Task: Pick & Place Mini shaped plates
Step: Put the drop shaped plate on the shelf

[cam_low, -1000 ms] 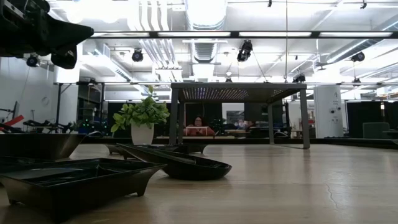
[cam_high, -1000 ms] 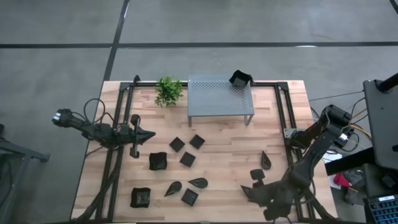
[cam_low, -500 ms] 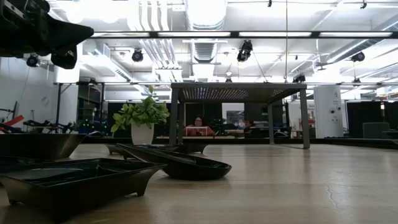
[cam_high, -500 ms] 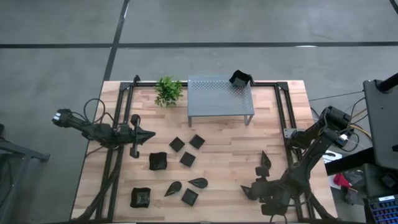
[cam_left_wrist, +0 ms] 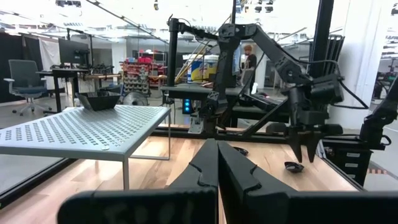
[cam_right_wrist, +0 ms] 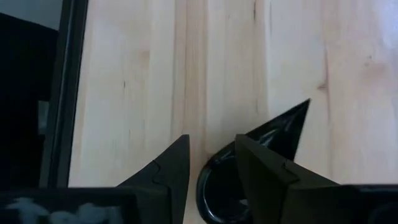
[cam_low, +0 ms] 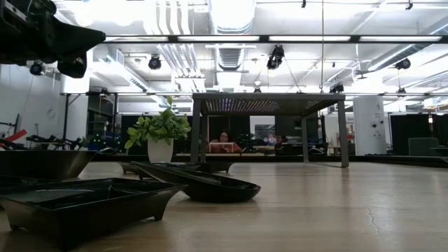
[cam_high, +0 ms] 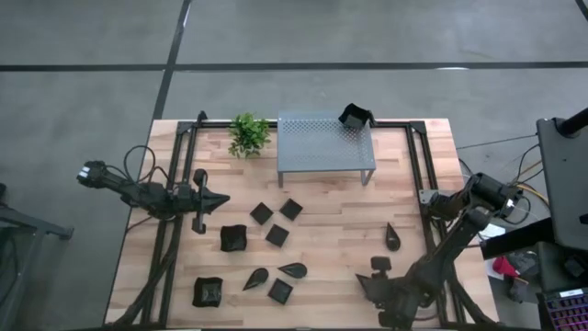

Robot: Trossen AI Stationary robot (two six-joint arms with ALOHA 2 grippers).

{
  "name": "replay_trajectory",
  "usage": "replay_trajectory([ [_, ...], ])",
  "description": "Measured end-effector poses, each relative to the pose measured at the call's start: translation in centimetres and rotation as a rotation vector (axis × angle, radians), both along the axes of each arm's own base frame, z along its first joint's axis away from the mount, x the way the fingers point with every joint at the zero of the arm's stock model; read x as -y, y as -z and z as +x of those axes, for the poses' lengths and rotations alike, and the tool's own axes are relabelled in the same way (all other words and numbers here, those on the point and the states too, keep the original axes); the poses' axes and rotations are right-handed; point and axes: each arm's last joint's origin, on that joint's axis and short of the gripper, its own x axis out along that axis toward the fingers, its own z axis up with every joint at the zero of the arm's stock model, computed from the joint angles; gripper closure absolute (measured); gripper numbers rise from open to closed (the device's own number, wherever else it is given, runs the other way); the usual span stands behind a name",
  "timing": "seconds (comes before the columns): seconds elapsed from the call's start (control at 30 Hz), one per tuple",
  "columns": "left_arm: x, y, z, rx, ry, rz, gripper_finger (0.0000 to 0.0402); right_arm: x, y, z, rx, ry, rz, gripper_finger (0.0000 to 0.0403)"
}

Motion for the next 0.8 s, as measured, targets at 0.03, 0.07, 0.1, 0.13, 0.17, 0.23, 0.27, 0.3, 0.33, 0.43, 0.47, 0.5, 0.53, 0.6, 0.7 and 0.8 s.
replay_trajectory([
  [0.03,0.0,0.0,0.0,0.0,0.0,0.0,0.0401,-0.2,0.1,0.2,0.0,0.003,0.0,0.028],
  [0.07,0.0,0.0,0.0,0.0,0.0,0.0,0.0401,-0.4,0.2,0.3,-0.001,0.008,0.004,0.028],
  [0.1,0.0,0.0,0.0,0.0,0.0,0.0,0.0401,-0.5,0.5,0.4,-0.006,0.014,-0.001,0.0279],
  [0.13,0.0,0.0,0.0,0.0,0.0,0.0,0.0401,-0.6,0.7,0.4,-0.013,0.02,-0.006,0.0278],
  [0.17,0.0,0.0,0.0,0.0,0.0,0.0,0.0401,-0.8,1.0,0.5,-0.018,0.028,-0.008,0.0278],
  [0.23,0.0,0.0,0.0,0.0,0.0,0.0,0.0401,-0.9,1.3,0.7,-0.026,0.048,-0.009,0.0278],
  [0.27,0.0,0.0,0.0,-0.001,0.0,0.0,0.0401,-1.0,1.4,0.8,-0.028,0.056,-0.008,0.0279],
  [0.3,0.0,0.0,0.0,-0.001,0.0,0.0,0.0401,-1.0,1.4,0.8,-0.029,0.064,-0.006,0.0279],
  [0.33,0.0,0.0,0.0,-0.001,0.0,0.0,0.0401,-1.0,1.4,0.8,-0.03,0.07,-0.009,0.028],
  [0.43,0.0,0.0,0.0,-0.002,0.0,0.001,0.0401,-1.0,1.3,0.8,-0.034,0.09,-0.007,0.0283],
  [0.47,0.0,0.0,0.0,-0.001,0.0,0.0,0.0401,-1.0,1.2,0.8,-0.032,0.091,-0.005,0.0284],
  [0.5,0.0,0.0,0.0,-0.001,0.0,0.001,0.0401,-1.0,1.1,0.9,-0.03,0.091,-0.001,0.0285],
  [0.53,0.0,0.0,0.0,-0.001,0.0,0.0,0.0401,-1.1,1.0,0.9,-0.028,0.091,0.002,0.0286],
  [0.6,0.0,0.0,0.0,-0.001,0.0,0.0,0.0401,-1.1,1.0,0.9,-0.029,0.096,0.004,0.0287],
  [0.7,0.0,0.0,0.0,-0.001,0.0,0.001,0.0401,-0.8,1.1,0.6,-0.059,0.132,-0.01,0.0286],
  [0.8,0.0,0.0,0.0,-0.001,0.0,0.0,0.0401,-0.4,1.2,0.2,-0.099,0.184,-0.038,0.0285],
])
